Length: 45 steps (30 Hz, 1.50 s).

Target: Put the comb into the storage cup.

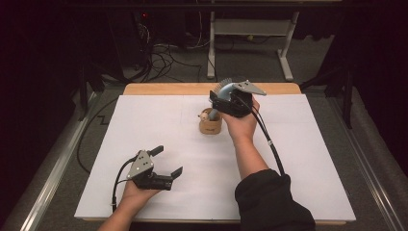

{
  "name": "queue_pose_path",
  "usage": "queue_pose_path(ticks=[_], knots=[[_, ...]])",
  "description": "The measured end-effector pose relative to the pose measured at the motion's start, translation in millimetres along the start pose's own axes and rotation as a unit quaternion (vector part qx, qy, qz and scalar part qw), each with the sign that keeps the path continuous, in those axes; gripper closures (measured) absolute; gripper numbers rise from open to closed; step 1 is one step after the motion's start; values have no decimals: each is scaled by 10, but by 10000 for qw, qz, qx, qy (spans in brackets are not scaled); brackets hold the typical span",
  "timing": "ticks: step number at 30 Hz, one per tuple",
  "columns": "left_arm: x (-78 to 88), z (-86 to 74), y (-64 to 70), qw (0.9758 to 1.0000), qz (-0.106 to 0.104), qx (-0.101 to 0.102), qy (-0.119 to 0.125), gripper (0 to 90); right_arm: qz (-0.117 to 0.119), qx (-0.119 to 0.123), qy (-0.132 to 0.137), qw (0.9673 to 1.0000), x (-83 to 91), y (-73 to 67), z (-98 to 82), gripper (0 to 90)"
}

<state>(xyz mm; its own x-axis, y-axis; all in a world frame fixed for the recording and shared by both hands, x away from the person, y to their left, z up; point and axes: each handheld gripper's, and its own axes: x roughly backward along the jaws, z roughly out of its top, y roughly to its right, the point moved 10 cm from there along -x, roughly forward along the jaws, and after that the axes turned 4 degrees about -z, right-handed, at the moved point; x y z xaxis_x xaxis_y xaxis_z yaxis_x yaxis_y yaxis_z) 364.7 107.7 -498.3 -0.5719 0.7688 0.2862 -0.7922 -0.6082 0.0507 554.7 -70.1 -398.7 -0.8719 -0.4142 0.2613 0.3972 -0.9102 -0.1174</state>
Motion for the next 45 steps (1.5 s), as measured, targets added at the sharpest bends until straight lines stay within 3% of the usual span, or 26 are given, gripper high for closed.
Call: queue_pose_path(ticks=[40,45], knots=[[-10,-7,-7,10000,26,-60,-33,8,-215,-204,-32,9996,211,323,-151,132],[-12,-7,-7,10000,25,-63,-31,8,-237,-147,-12,9996,235,347,-165,127]])
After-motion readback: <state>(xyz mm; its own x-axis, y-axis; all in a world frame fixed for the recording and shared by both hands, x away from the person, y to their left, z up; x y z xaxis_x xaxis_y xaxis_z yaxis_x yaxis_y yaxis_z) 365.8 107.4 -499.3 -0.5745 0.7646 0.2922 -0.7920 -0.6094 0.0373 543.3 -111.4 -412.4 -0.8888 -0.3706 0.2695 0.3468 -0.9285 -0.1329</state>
